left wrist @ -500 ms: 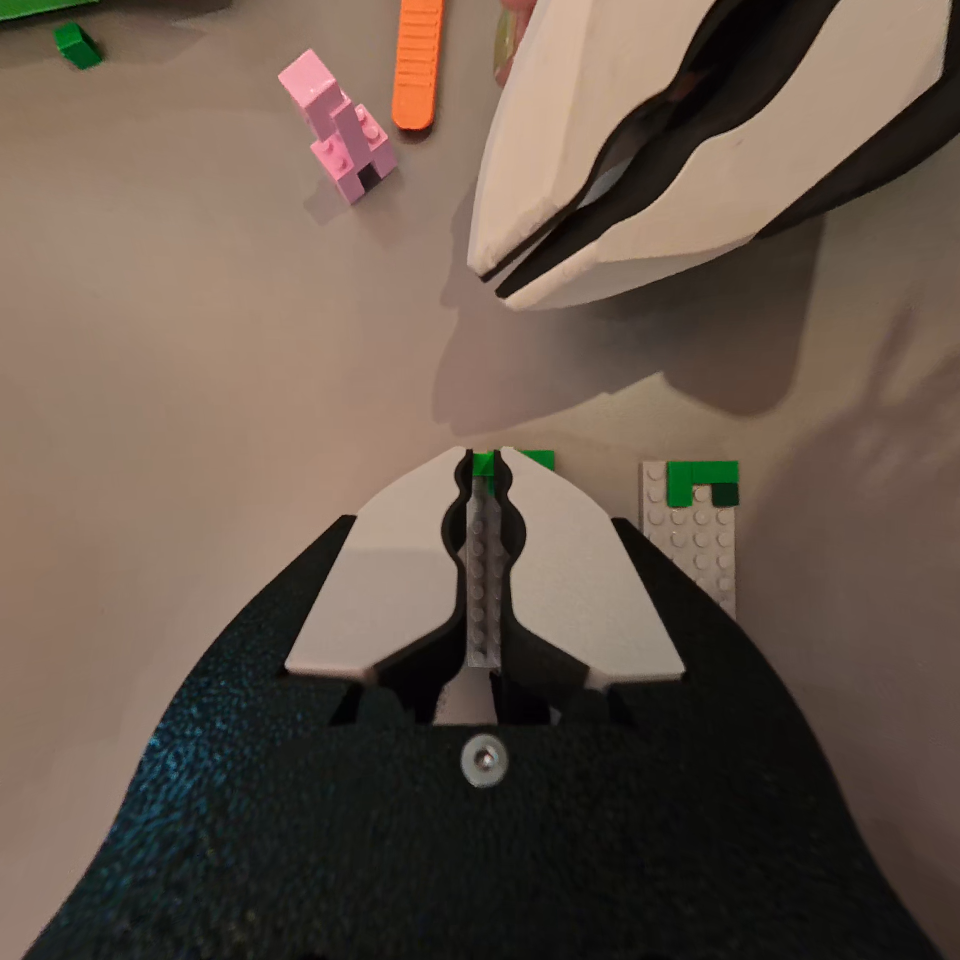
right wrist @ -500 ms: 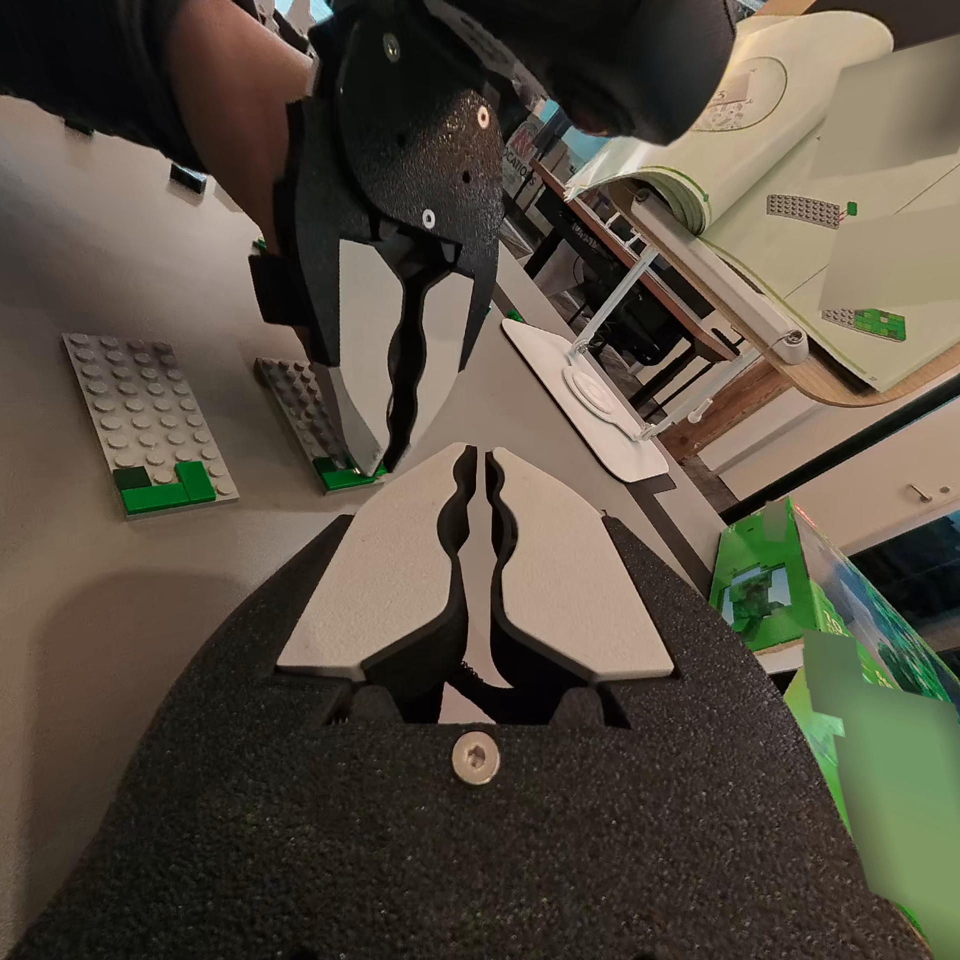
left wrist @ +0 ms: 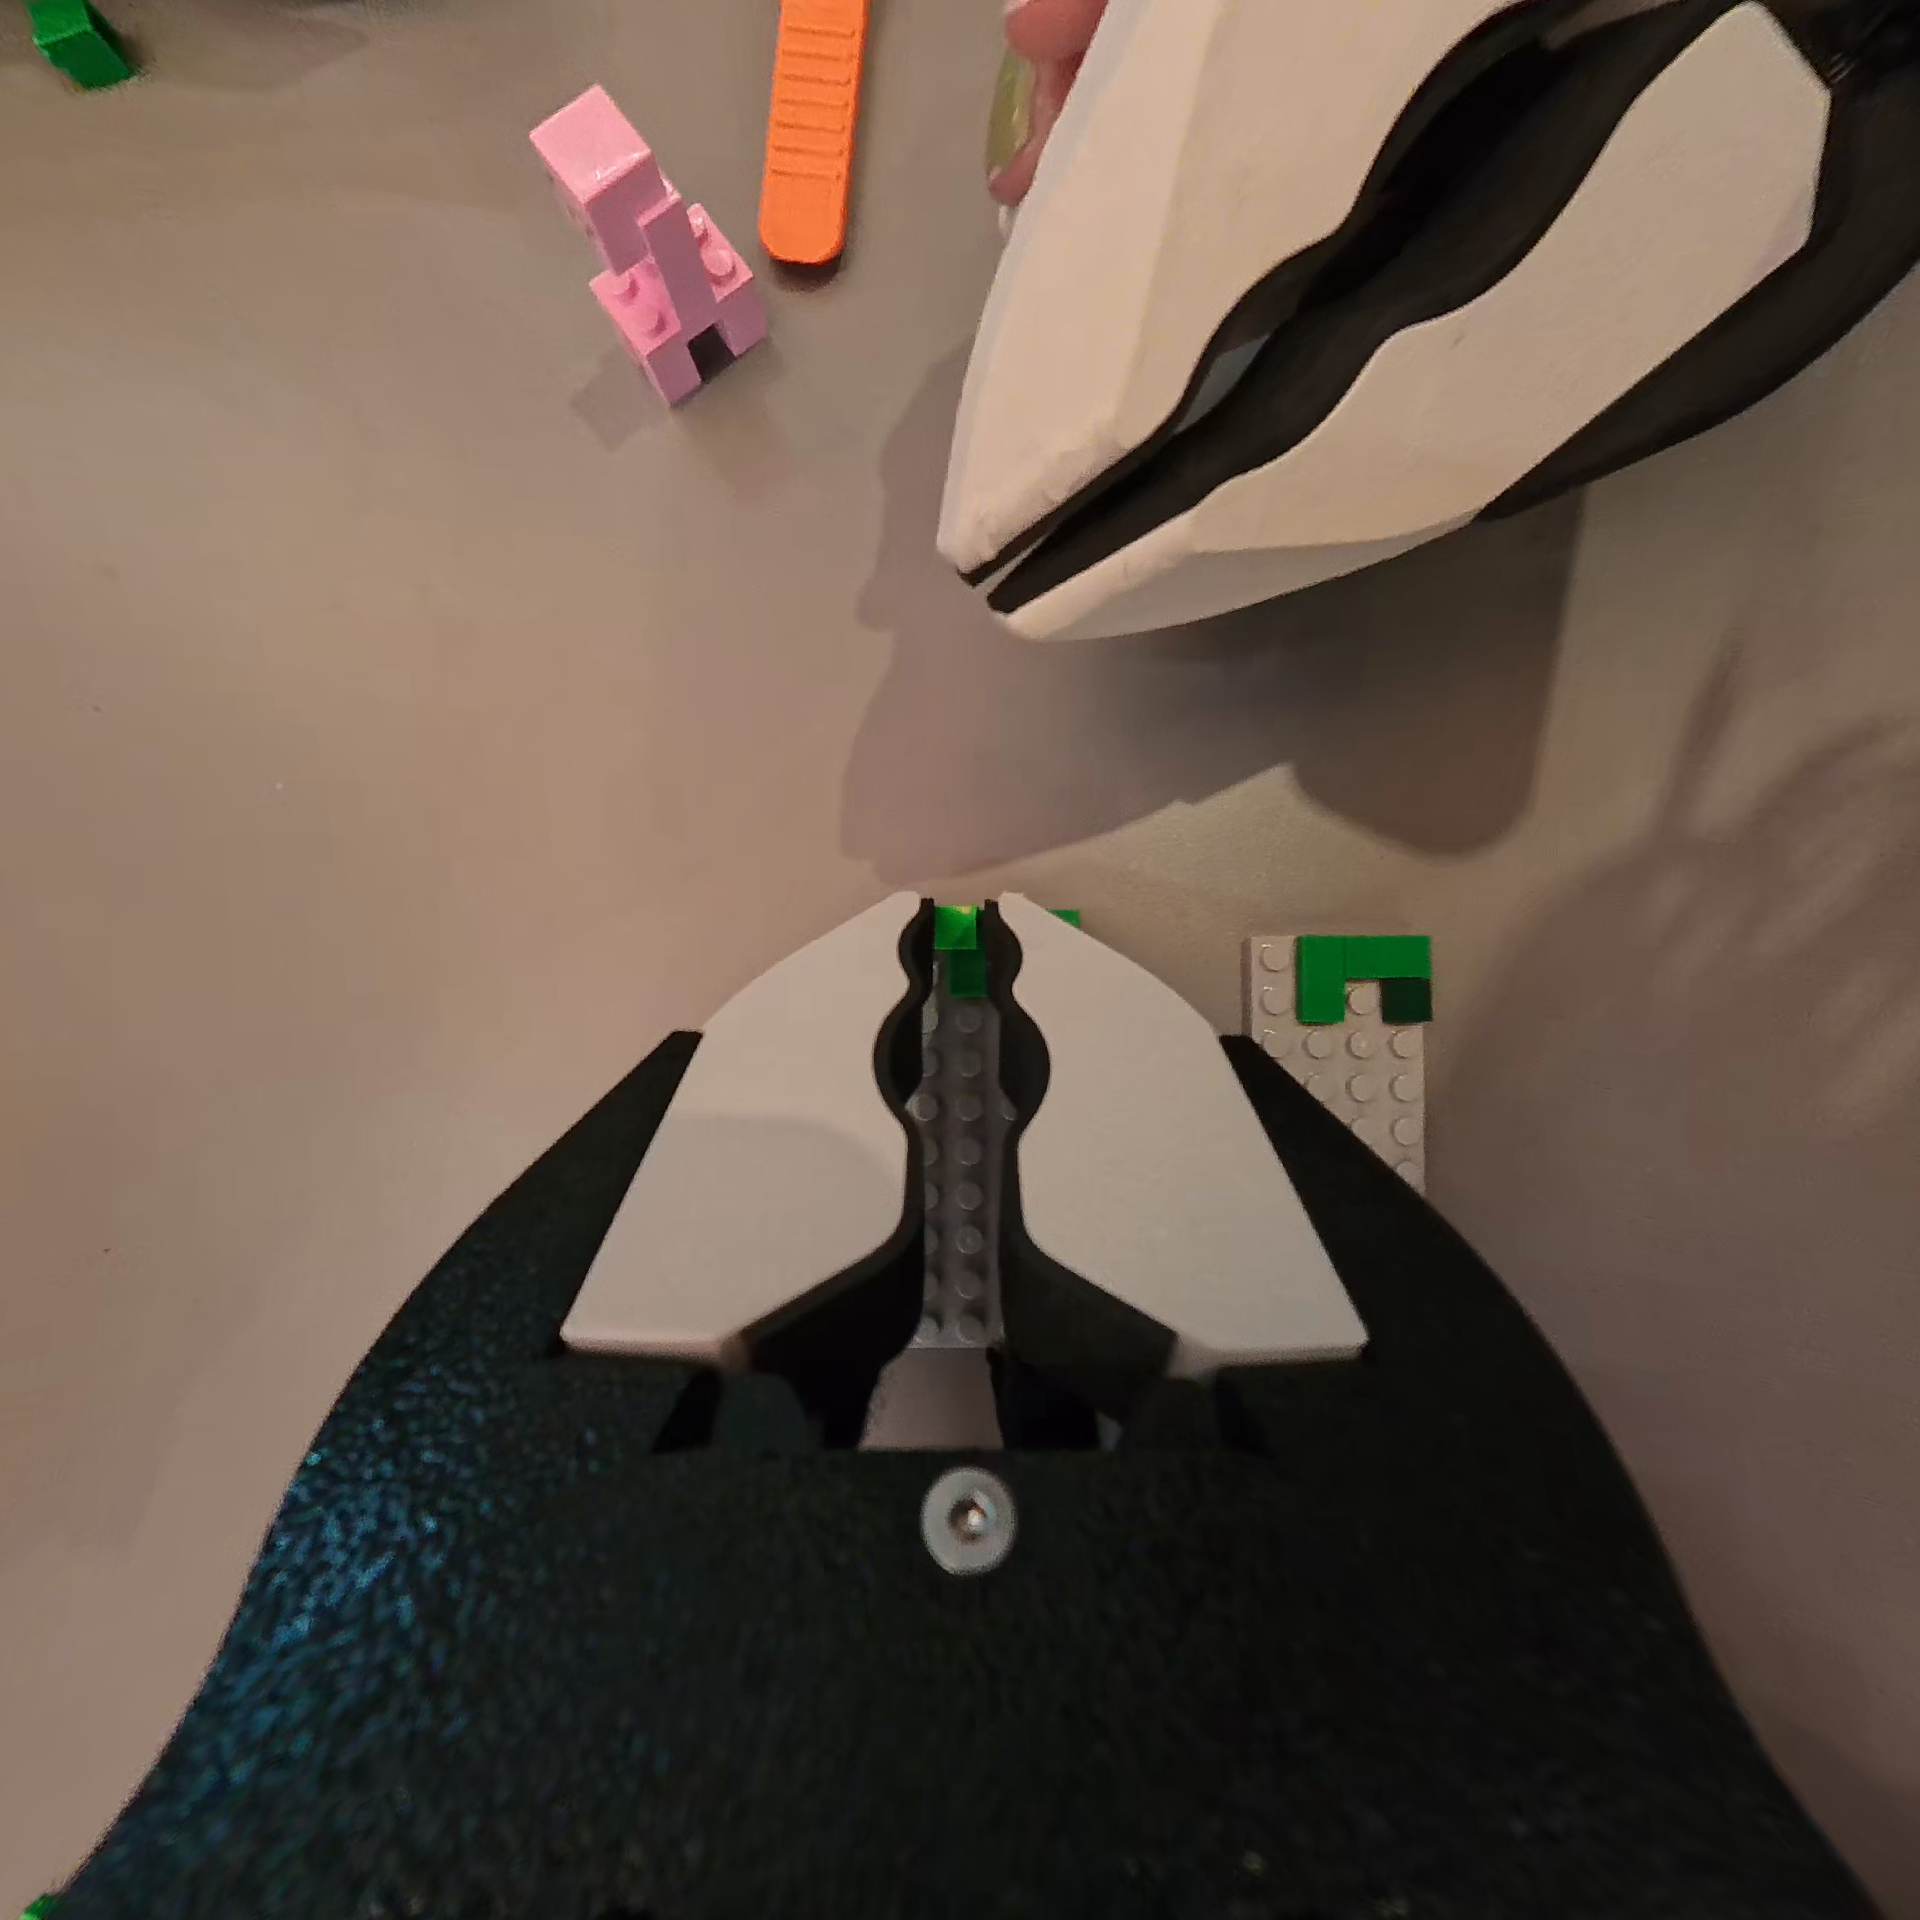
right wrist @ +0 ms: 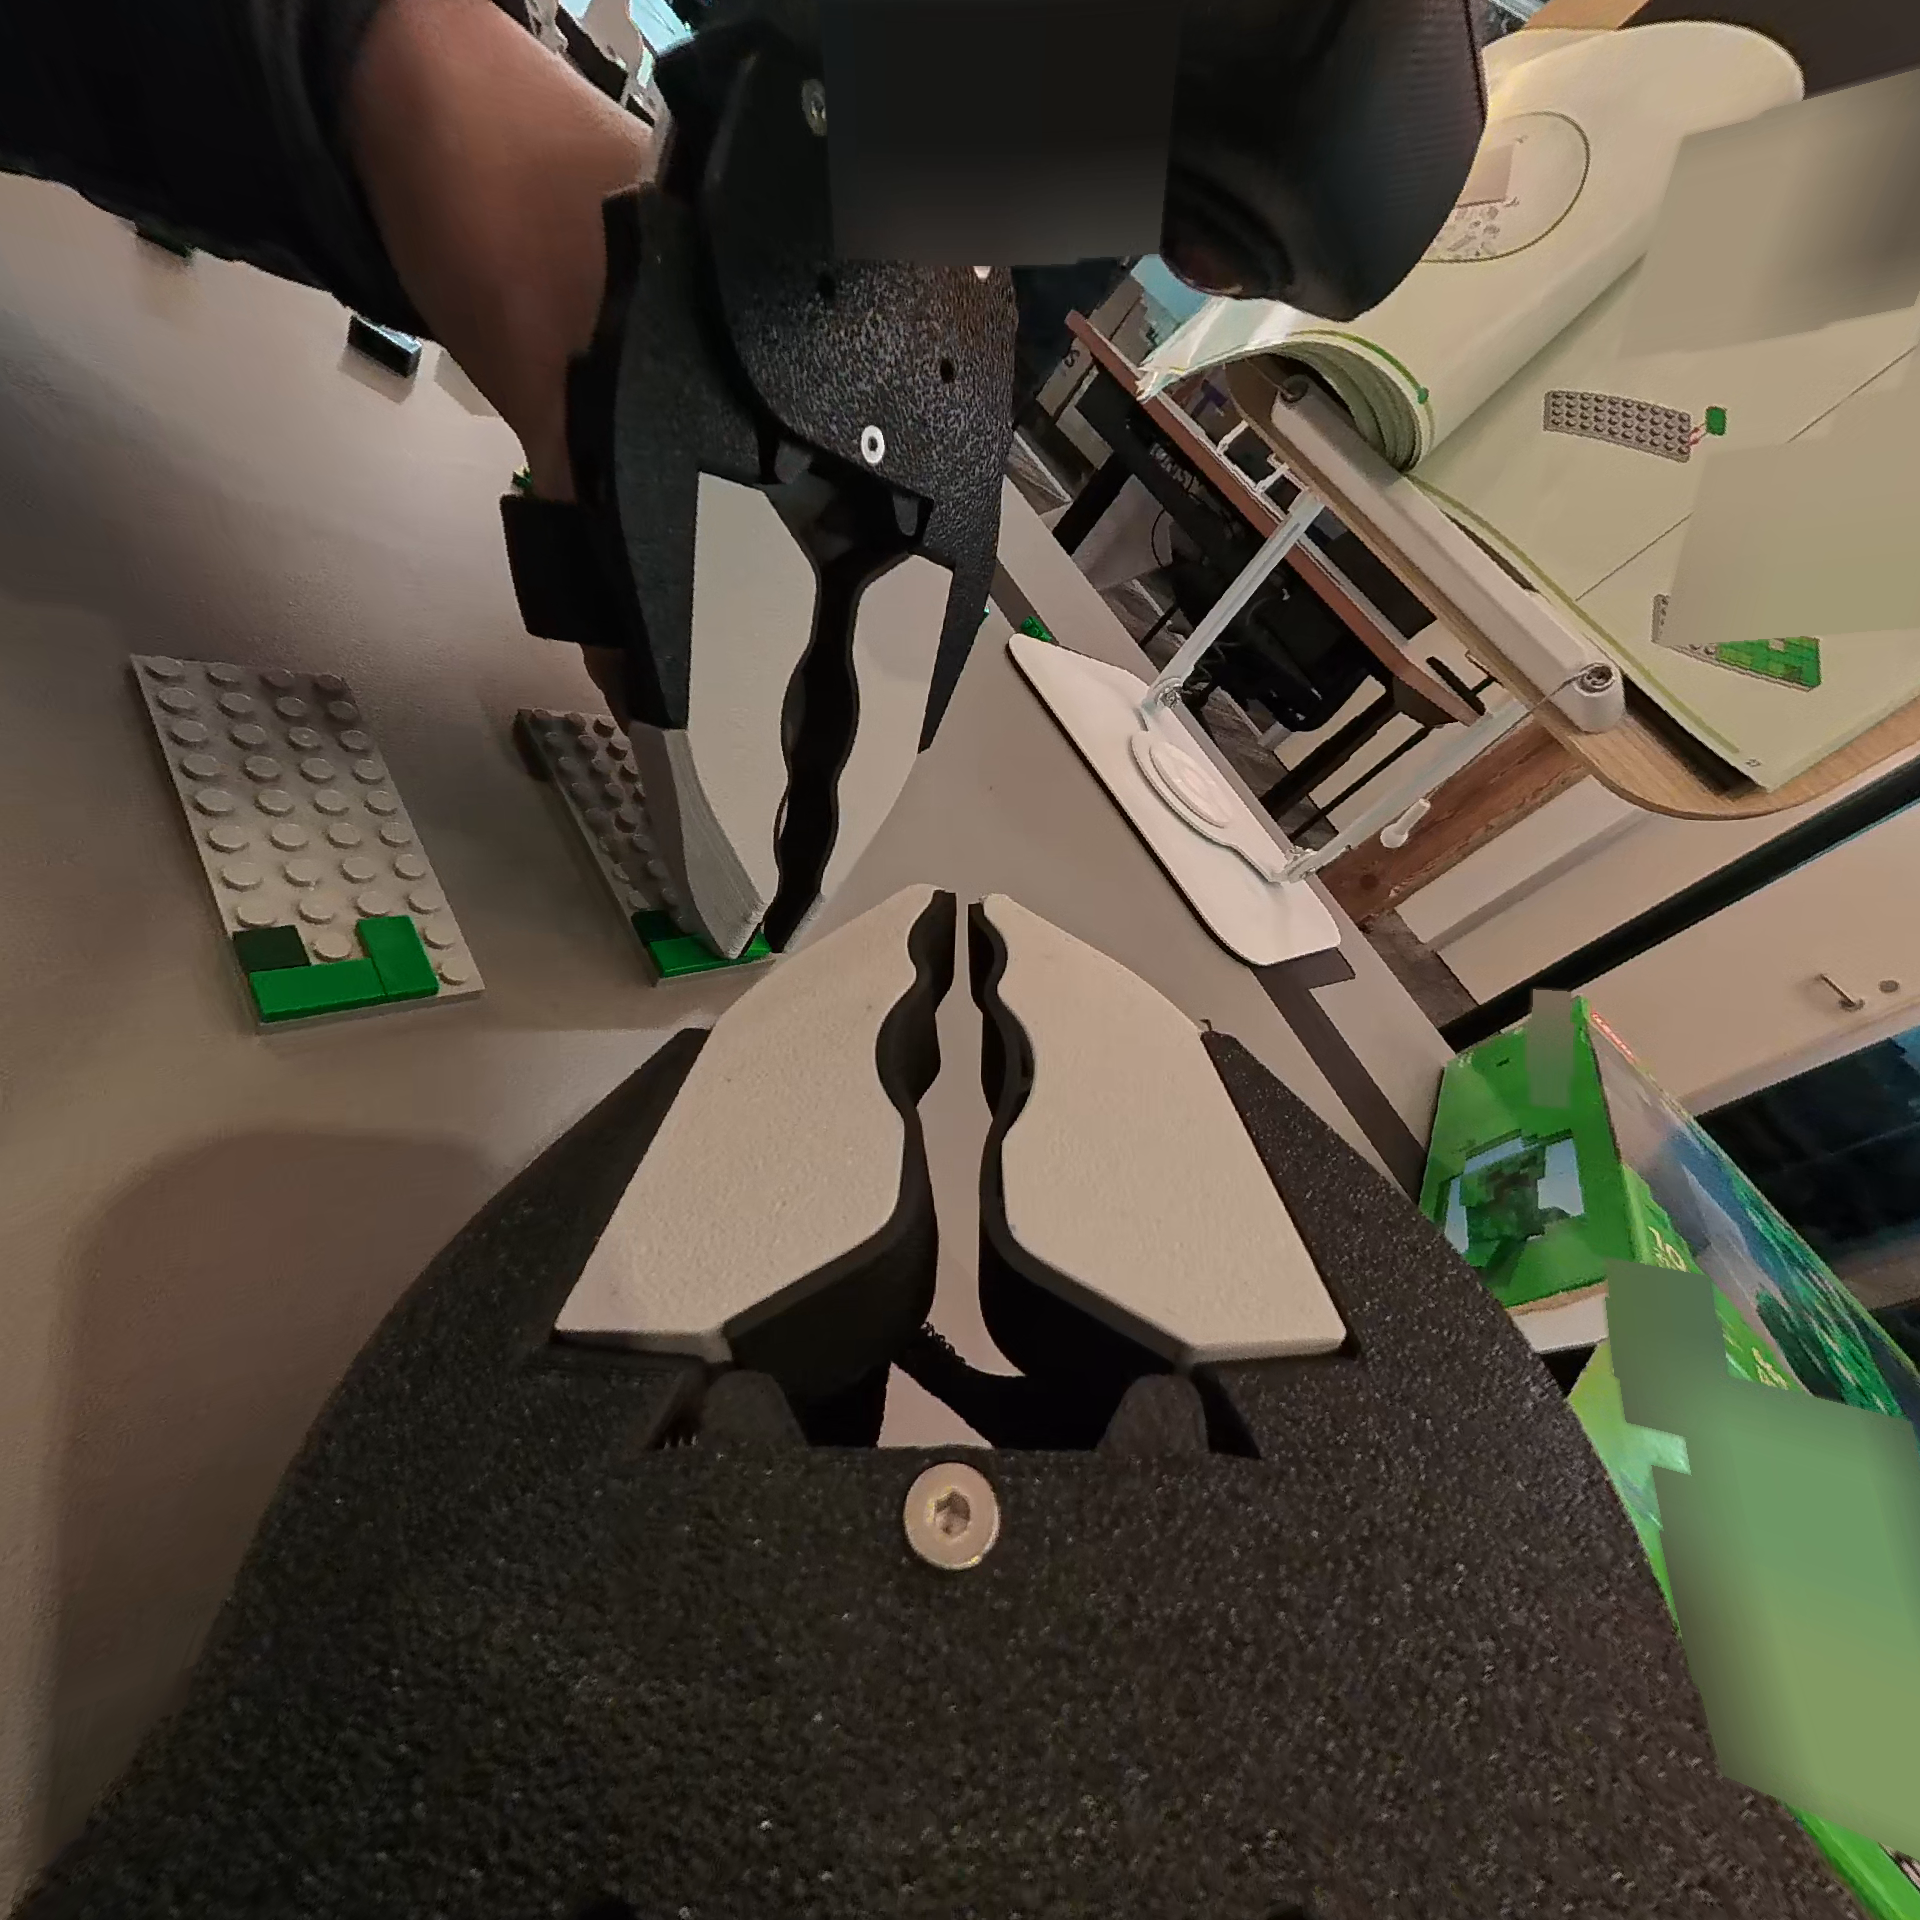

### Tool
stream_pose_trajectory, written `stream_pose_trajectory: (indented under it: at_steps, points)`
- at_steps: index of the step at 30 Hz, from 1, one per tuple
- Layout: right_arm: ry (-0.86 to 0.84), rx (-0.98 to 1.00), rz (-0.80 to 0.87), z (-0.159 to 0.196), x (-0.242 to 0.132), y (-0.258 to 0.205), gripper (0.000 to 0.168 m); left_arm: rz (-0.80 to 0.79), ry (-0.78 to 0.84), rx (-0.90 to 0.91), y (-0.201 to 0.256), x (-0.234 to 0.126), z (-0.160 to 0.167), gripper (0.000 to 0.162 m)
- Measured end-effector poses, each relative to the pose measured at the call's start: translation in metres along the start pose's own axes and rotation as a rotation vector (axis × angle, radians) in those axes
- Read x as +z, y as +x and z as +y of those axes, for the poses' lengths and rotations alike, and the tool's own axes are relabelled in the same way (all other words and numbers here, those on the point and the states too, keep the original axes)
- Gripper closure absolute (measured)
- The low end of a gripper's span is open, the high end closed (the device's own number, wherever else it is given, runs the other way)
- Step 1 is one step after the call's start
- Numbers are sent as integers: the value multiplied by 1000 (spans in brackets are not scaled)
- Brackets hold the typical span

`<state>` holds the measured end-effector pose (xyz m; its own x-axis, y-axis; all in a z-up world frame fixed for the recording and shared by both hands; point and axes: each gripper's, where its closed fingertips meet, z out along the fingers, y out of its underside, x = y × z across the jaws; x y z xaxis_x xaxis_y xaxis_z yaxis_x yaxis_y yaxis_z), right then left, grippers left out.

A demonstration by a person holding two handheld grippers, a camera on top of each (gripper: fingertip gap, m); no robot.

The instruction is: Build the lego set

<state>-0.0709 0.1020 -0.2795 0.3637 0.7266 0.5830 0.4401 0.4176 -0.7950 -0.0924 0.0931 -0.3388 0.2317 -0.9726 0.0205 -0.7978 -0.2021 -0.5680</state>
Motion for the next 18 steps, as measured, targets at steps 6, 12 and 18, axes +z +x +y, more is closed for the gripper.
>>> stream_pose_trajectory:
  at_steps: [6, 12, 18]
  points:
    - [-1, -4, -3, 0, 0, -1, 167, 9, -3, -11, 1, 0, 1, 150]
    - [-1, -7, -4, 0, 0, -1, 167, 17, -3, -15, 2, -1, 2, 144]
    - [-1, -7, -5, 0, 0, -1, 167, 20, 1, -21, 1, -1, 2, 142]
